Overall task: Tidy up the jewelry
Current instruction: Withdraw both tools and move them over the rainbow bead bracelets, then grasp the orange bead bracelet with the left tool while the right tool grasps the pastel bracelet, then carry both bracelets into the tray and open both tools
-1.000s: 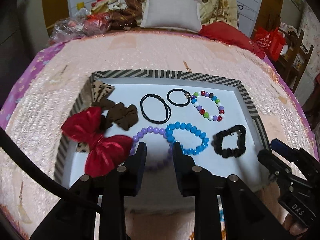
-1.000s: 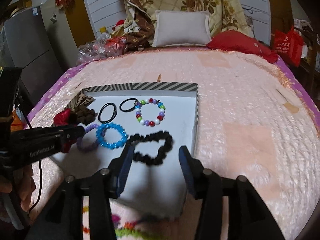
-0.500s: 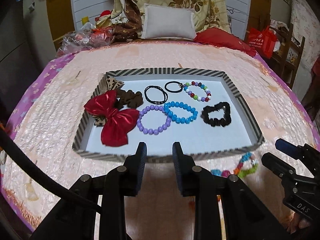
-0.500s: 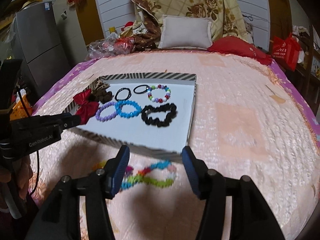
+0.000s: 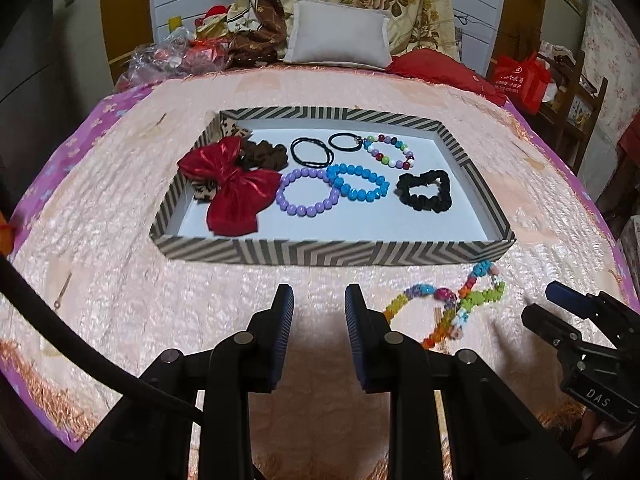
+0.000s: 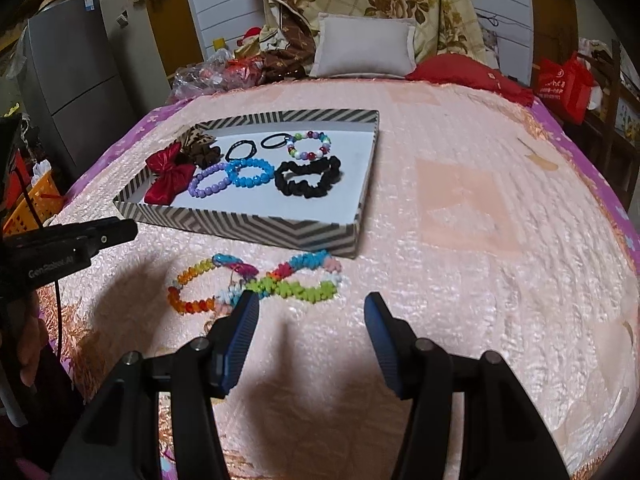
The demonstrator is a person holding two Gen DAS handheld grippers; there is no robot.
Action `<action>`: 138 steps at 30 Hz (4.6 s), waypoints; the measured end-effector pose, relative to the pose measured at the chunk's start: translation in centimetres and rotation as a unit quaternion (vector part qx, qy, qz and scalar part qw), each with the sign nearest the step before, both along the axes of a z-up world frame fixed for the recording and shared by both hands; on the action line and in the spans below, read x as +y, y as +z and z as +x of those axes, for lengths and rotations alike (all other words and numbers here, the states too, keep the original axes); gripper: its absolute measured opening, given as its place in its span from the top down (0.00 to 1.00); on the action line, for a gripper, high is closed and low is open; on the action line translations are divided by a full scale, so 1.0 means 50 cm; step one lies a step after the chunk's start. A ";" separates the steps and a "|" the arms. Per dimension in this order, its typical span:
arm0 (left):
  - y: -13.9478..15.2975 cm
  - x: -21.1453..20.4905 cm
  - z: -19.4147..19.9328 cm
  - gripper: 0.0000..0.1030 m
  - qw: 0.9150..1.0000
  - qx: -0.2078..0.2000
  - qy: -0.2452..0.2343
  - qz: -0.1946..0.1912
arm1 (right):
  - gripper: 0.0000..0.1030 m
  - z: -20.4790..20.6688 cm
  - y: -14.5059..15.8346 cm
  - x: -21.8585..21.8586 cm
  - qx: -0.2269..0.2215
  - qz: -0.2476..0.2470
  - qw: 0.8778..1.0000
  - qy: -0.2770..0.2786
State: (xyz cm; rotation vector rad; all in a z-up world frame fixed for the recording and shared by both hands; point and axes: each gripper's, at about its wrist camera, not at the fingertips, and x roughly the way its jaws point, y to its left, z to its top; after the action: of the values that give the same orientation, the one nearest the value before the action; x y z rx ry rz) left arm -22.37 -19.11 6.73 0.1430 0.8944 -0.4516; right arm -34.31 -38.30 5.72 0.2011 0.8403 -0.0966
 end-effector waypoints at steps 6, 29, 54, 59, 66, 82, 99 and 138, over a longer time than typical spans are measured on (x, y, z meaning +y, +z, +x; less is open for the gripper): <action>-0.002 0.011 -0.015 0.75 1.000 0.000 0.006 -0.003 | 0.44 -0.009 0.008 0.006 -0.004 -0.001 1.000 0.002; -0.037 0.005 -0.011 0.75 0.998 0.052 0.002 -0.030 | 0.42 -0.002 -0.018 -0.010 0.018 0.006 1.000 -0.013; -0.091 -0.073 0.007 0.69 0.994 0.092 -0.056 -0.021 | 0.77 0.099 -0.068 -0.031 0.051 -0.064 0.997 -0.004; -0.093 -0.088 0.009 0.65 0.995 0.081 -0.062 -0.011 | 0.82 0.080 -0.064 -0.060 0.052 -0.043 0.998 -0.014; -0.096 -0.094 0.004 0.91 0.994 0.071 -0.078 0.001 | 0.88 0.075 -0.065 -0.056 0.039 -0.031 0.999 -0.003; 0.028 -0.034 -0.009 0.91 0.994 0.034 -0.093 -0.053 | 0.88 0.033 0.085 -0.028 -0.045 -0.061 0.997 0.019; 0.149 -0.067 0.097 0.91 0.994 0.007 -0.079 -0.075 | 0.88 0.133 0.190 -0.015 -0.100 -0.026 0.994 0.040; -0.012 -0.035 0.109 0.71 1.000 0.008 0.020 -0.002 | 0.54 0.132 0.030 -0.023 -0.035 0.040 0.999 -0.009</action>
State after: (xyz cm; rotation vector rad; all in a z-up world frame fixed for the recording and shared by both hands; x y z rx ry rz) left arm -16.92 -20.88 6.12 0.1175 0.9105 -0.4175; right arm -27.71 -39.44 7.20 0.2866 0.7723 -0.0730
